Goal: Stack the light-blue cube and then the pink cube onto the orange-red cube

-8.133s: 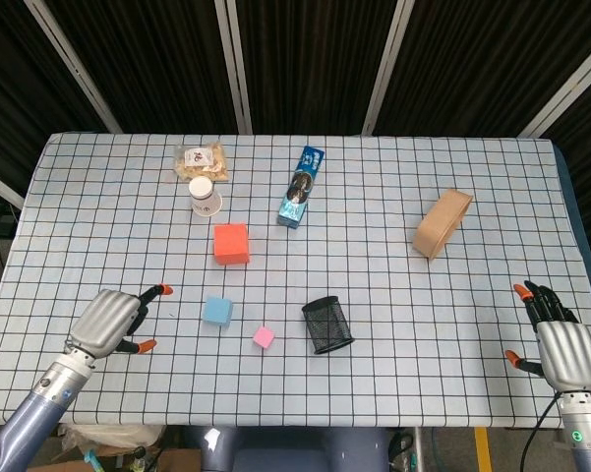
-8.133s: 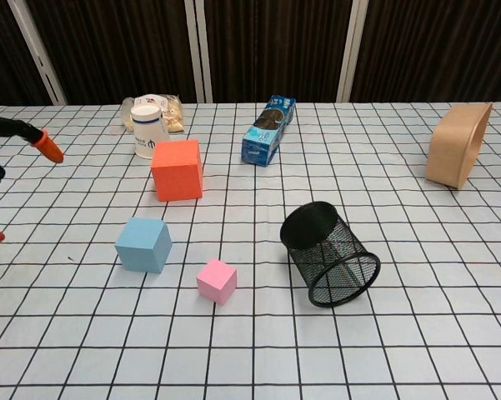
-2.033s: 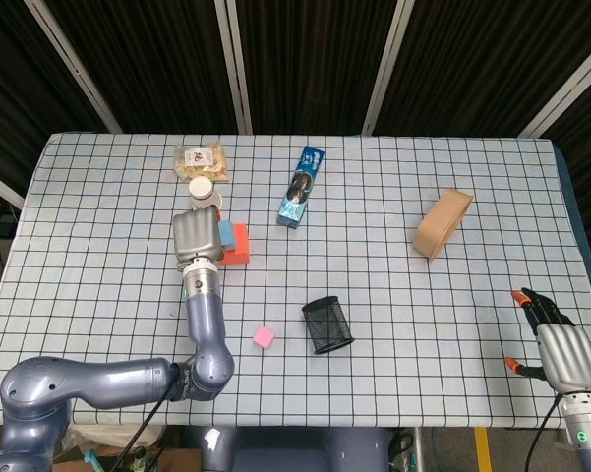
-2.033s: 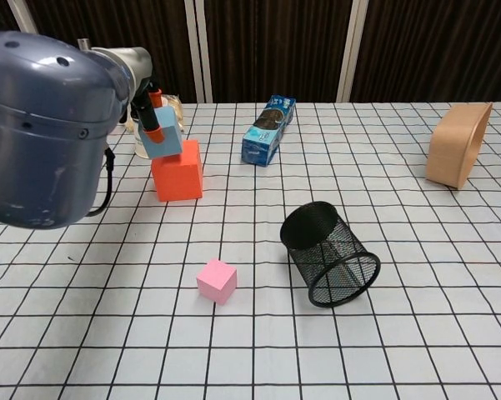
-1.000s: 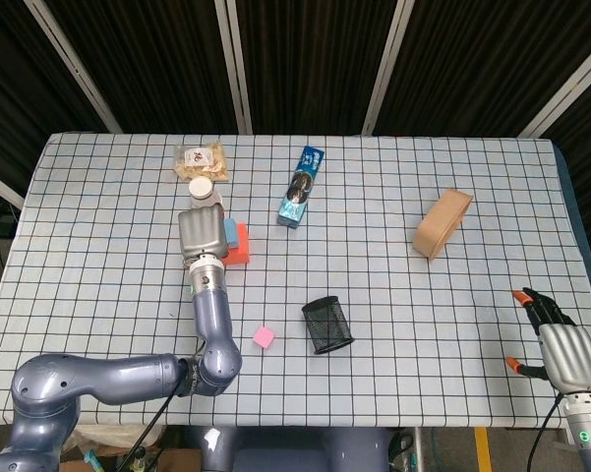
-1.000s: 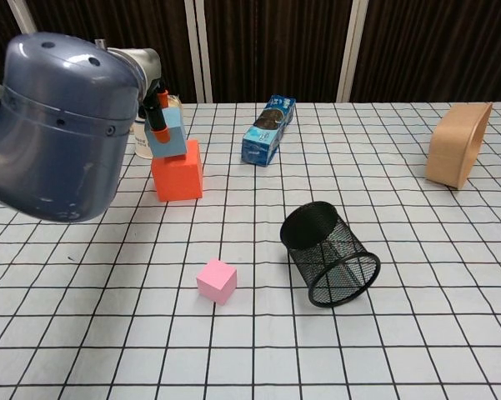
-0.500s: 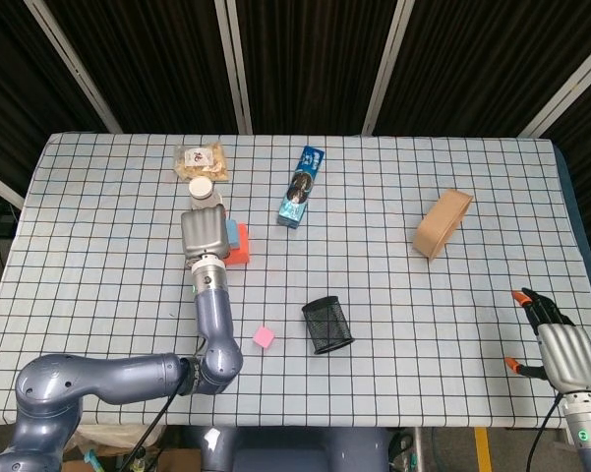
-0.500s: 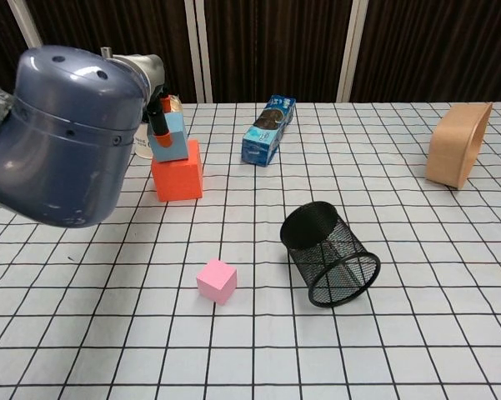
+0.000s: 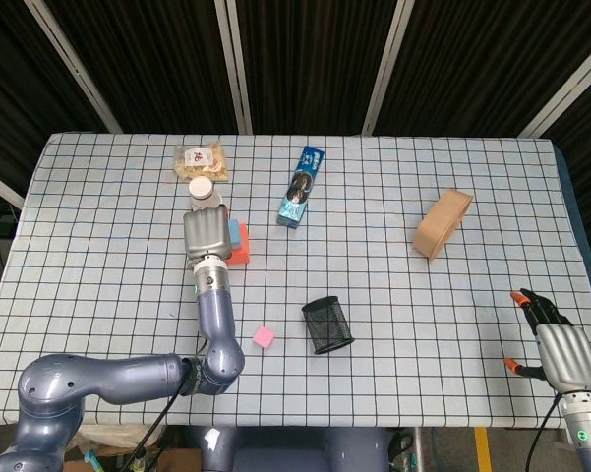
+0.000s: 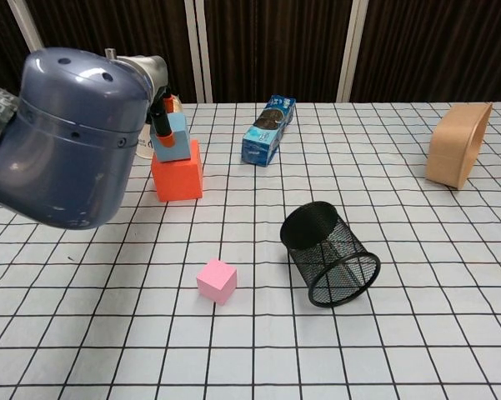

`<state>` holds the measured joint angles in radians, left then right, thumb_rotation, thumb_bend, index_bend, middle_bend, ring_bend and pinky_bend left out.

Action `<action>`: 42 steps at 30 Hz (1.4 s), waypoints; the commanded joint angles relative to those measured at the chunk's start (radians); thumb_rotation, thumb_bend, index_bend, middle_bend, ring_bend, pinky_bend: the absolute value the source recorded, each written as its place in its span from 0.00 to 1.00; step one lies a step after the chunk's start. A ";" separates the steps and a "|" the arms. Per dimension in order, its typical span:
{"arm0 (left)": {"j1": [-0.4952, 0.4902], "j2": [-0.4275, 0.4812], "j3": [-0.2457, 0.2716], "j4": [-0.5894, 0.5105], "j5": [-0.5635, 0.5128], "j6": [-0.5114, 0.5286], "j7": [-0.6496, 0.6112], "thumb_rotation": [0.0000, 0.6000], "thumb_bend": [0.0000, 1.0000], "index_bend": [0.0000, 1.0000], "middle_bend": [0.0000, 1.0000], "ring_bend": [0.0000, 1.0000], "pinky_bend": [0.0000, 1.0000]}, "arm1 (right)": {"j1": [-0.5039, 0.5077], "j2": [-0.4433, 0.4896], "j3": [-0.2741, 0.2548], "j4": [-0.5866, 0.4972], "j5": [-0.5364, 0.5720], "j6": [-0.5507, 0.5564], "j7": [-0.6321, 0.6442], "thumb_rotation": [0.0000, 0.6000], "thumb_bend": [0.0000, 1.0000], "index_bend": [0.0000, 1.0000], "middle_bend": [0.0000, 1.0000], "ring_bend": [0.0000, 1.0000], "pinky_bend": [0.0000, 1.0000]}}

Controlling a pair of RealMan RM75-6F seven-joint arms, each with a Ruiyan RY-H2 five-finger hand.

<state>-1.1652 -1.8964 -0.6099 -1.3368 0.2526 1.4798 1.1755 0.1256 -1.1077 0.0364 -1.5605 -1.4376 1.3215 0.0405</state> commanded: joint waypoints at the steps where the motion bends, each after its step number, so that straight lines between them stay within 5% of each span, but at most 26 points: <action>1: -0.002 0.002 -0.004 -0.008 -0.001 0.003 0.001 1.00 0.31 0.33 0.83 0.67 0.70 | 0.001 -0.001 -0.001 -0.001 0.001 -0.003 -0.003 1.00 0.14 0.14 0.11 0.13 0.33; 13: 0.001 0.030 0.000 -0.089 0.018 0.047 0.018 1.00 0.31 0.27 0.83 0.67 0.70 | 0.004 0.000 0.000 -0.003 0.007 -0.009 -0.009 1.00 0.14 0.15 0.11 0.13 0.33; 25: 0.082 0.226 -0.001 -0.512 0.107 0.130 -0.006 1.00 0.31 0.26 0.83 0.67 0.70 | 0.003 -0.004 -0.001 -0.008 -0.004 0.001 -0.013 1.00 0.14 0.17 0.11 0.13 0.34; 32: 0.129 0.304 0.081 -0.712 0.048 0.103 0.010 1.00 0.26 0.29 0.83 0.67 0.70 | 0.000 -0.003 -0.001 -0.014 -0.006 0.009 -0.020 1.00 0.14 0.17 0.11 0.13 0.34; 42: 0.169 0.273 0.286 -0.758 0.091 0.123 -0.012 1.00 0.26 0.29 0.83 0.67 0.70 | 0.003 -0.006 0.002 -0.010 0.005 0.000 -0.024 1.00 0.14 0.17 0.11 0.13 0.34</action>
<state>-1.0103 -1.6116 -0.3496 -2.0887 0.3377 1.6108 1.1797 0.1287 -1.1139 0.0379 -1.5700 -1.4324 1.3216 0.0164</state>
